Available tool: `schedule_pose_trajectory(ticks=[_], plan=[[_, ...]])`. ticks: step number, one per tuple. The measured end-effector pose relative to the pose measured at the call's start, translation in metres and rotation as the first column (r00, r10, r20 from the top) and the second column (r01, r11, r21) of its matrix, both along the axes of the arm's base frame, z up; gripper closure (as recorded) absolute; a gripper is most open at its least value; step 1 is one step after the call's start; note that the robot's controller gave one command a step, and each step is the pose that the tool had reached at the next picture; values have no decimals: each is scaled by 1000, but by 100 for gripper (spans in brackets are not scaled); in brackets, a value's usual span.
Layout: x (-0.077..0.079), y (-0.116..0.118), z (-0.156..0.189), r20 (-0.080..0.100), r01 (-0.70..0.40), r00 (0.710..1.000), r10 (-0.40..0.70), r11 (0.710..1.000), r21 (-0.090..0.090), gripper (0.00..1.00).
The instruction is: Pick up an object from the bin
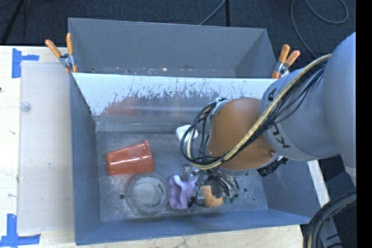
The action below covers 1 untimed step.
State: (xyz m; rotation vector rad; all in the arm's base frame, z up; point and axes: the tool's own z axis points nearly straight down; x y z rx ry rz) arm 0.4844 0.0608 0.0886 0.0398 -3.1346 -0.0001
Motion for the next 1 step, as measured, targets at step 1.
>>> schedule_pose_trajectory(ticks=[1], plan=[[0, 0, 0, 0, 1, 1000, -1, 1000, 0, 100]])
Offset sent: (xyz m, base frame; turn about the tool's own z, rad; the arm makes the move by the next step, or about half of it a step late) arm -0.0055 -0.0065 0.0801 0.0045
